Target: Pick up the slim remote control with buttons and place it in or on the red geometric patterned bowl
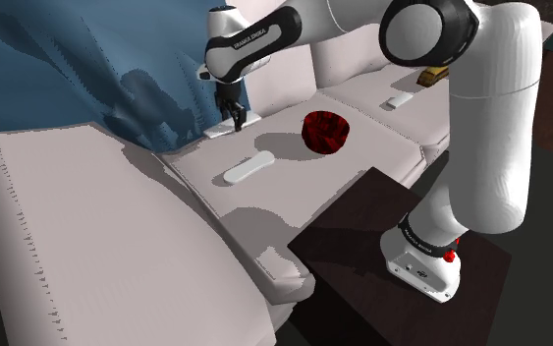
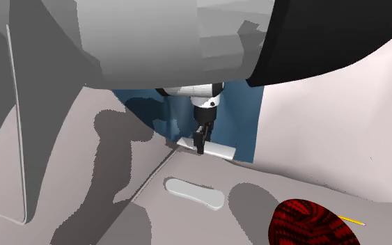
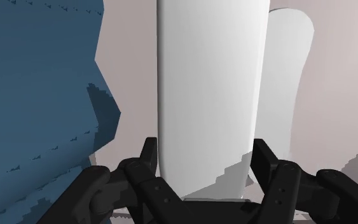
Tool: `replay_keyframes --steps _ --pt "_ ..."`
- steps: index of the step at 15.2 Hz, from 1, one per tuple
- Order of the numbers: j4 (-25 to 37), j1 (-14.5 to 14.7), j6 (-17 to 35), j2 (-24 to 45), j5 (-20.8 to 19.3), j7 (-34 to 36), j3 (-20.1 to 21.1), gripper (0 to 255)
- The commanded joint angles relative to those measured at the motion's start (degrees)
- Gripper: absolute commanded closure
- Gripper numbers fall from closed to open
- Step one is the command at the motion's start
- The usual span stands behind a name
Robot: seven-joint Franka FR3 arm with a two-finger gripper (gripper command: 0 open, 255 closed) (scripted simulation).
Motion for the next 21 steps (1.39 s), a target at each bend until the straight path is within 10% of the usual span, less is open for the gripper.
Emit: replay_keyframes --steps 1,7,21 --pt "0.9 0.0 -1.3 -0.4 -0.1 0.0 0.0 255" --pt "2.3 0.0 -4.8 -2.5 -0.2 0.1 -0.1 255" --pt "-23.3 -8.6 3.8 -19.5 -0.9 -13.8 -5.2 255"
